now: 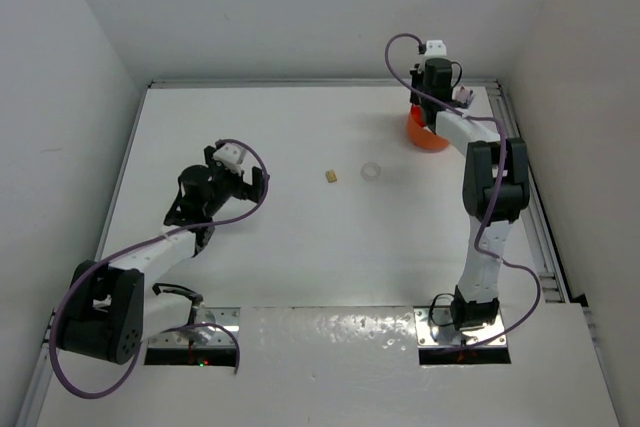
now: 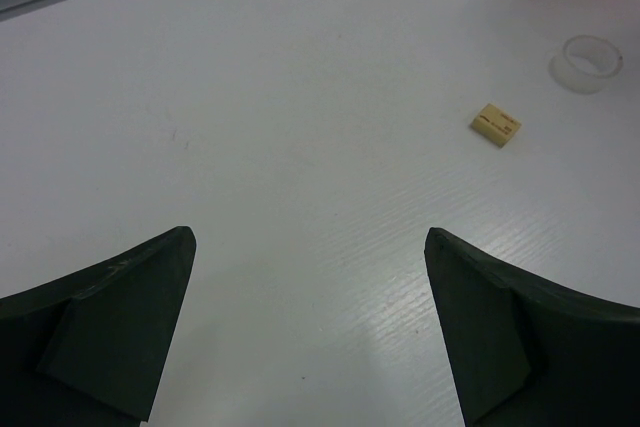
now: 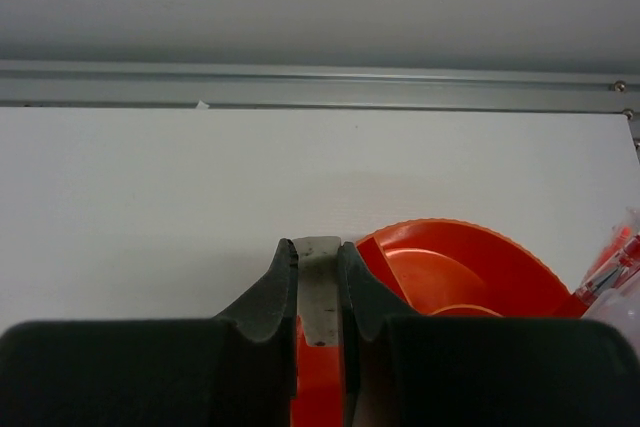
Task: Sort the stationery into containers
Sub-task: Place the stationery in the storage box, then pick up the stationery from the center of the board.
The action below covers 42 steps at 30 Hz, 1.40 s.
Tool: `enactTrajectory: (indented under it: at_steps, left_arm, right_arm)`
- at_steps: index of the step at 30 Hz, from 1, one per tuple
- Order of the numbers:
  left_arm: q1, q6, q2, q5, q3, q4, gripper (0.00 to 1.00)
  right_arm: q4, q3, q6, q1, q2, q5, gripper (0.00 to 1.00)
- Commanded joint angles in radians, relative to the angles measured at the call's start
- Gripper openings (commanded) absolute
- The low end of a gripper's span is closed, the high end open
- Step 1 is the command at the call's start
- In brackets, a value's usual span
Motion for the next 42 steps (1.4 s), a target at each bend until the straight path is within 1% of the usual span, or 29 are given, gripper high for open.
enactTrajectory:
  at_steps: [1, 7, 8, 9, 10, 11, 12, 13, 16, 21, 23, 24, 26, 27, 28, 29, 30, 31, 32, 33, 35, 36, 38, 39, 42]
  left_arm:
    - [0.011, -0.006, 0.002, 0.015, 0.026, 0.035, 0.97]
    - [0.014, -0.006, 0.004, 0.011, 0.032, 0.028, 0.97]
    - [0.014, -0.005, 0.004, 0.013, 0.032, 0.028, 0.97]
    - [0.014, -0.003, 0.002, 0.012, 0.032, 0.028, 0.97]
    - [0.014, -0.005, 0.004, 0.013, 0.032, 0.029, 0.97]
    - [0.012, -0.003, 0.004, 0.015, 0.033, 0.028, 0.97]
    - [0.015, -0.002, 0.004, 0.013, 0.032, 0.026, 0.97]
    - [0.015, -0.002, 0.005, 0.013, 0.032, 0.025, 0.97]
    - [0.014, -0.002, 0.004, 0.019, 0.030, 0.021, 0.97]
    - [0.015, -0.003, 0.002, 0.031, 0.026, 0.023, 0.97]
    - [0.014, -0.003, -0.001, 0.031, 0.024, 0.024, 0.97]
    - [0.015, -0.002, -0.004, 0.031, 0.023, 0.026, 0.97]
    - [0.015, -0.003, -0.006, 0.030, 0.018, 0.028, 0.97]
    - [0.015, -0.006, -0.009, 0.031, 0.017, 0.031, 0.97]
    - [0.014, -0.009, -0.009, 0.030, 0.013, 0.034, 0.97]
    - [0.012, -0.011, -0.013, 0.030, 0.007, 0.038, 0.97]
    - [0.014, -0.019, -0.013, 0.030, 0.007, 0.040, 0.97]
    - [0.014, -0.022, -0.013, 0.031, 0.007, 0.041, 0.97]
    - [0.012, -0.022, -0.016, 0.030, 0.006, 0.043, 0.97]
    - [0.012, -0.026, -0.018, 0.030, 0.006, 0.043, 0.97]
    - [0.012, -0.026, -0.019, 0.028, 0.004, 0.043, 0.97]
    - [0.011, -0.028, -0.021, 0.027, 0.004, 0.043, 0.97]
    - [0.006, -0.028, -0.027, 0.009, 0.006, 0.043, 0.97]
    - [0.006, -0.028, -0.032, 0.004, 0.003, 0.044, 0.97]
    - [-0.002, -0.040, -0.041, -0.018, -0.005, 0.046, 0.97]
  right_arm:
    - [0.064, -0.005, -0.009, 0.001, -0.016, 0.032, 0.00]
    - [0.064, -0.022, -0.040, 0.001, -0.016, 0.029, 0.00]
    - [0.067, -0.027, -0.042, 0.000, -0.019, 0.029, 0.03]
    - [0.073, -0.050, -0.043, 0.000, -0.025, 0.029, 0.12]
    - [0.087, -0.065, -0.043, 0.000, -0.040, 0.031, 0.27]
    - [0.114, -0.079, -0.043, 0.000, -0.048, 0.029, 0.36]
    - [0.122, -0.100, -0.046, 0.000, -0.056, 0.029, 0.43]
    - [0.125, -0.104, -0.058, 0.000, -0.063, 0.026, 0.47]
    - [0.124, -0.107, -0.068, 0.004, -0.099, 0.017, 0.54]
    - [0.171, -0.114, -0.083, 0.024, -0.154, 0.006, 0.54]
    - [0.149, -0.102, -0.106, 0.051, -0.171, -0.015, 0.55]
    - [0.133, -0.091, -0.153, 0.064, -0.192, -0.025, 0.56]
    - [0.068, -0.090, -0.174, 0.117, -0.215, -0.032, 0.59]
    - [0.038, -0.093, -0.169, 0.136, -0.240, -0.052, 0.65]
    - [0.002, -0.091, -0.157, 0.159, -0.246, -0.066, 0.67]
    - [-0.084, -0.090, -0.143, 0.206, -0.248, -0.080, 0.69]
    - [-0.127, -0.082, -0.102, 0.229, -0.238, -0.121, 0.71]
    - [-0.173, -0.078, -0.080, 0.255, -0.226, -0.136, 0.71]
    - [-0.268, -0.055, -0.065, 0.298, -0.211, -0.152, 0.70]
    - [-0.311, -0.036, -0.037, 0.318, -0.171, -0.179, 0.64]
    - [-0.417, 0.007, -0.004, 0.381, -0.127, -0.177, 0.58]
    - [-0.440, 0.049, 0.047, 0.397, -0.105, -0.166, 0.58]
    - [-0.474, 0.065, 0.088, 0.430, -0.064, -0.131, 0.62]
    - [-0.468, 0.054, 0.140, 0.437, -0.056, -0.111, 0.63]
    - [-0.445, 0.021, 0.175, 0.460, -0.031, -0.088, 0.65]
